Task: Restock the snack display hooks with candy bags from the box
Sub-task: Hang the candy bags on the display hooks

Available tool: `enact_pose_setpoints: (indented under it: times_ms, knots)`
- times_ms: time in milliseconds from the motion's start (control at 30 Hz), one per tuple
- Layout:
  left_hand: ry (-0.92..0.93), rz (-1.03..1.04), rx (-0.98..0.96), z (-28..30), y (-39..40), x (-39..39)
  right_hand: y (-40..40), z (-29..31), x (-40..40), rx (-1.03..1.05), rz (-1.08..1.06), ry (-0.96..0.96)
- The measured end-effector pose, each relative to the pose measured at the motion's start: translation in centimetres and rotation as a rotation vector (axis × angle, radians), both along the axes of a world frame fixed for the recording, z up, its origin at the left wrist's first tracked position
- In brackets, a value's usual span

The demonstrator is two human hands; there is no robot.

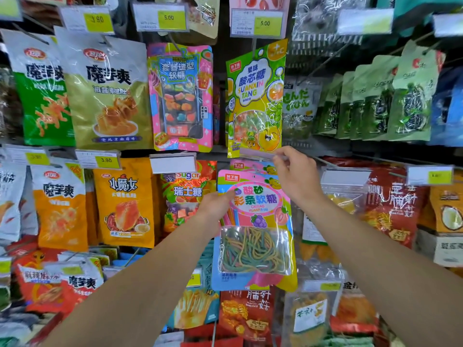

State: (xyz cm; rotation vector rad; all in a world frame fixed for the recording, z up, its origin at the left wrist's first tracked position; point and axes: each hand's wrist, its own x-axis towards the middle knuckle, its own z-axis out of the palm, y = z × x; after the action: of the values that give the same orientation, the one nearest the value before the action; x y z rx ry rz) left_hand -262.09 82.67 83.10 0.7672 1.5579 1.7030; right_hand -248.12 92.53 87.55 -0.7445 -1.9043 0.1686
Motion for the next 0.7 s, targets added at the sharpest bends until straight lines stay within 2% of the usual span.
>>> enact_pose_setpoints:
  times_ms: [533,700]
  knots:
    - [0.11,-0.019,-0.07,-1.5,1.2,0.4,0.5,-0.2,0.2,-0.001,0.016,-0.001]
    - [0.093,-0.056,0.023,-2.4,0.9,-0.3,0.6,0.0,0.2,-0.019,0.044,0.034]
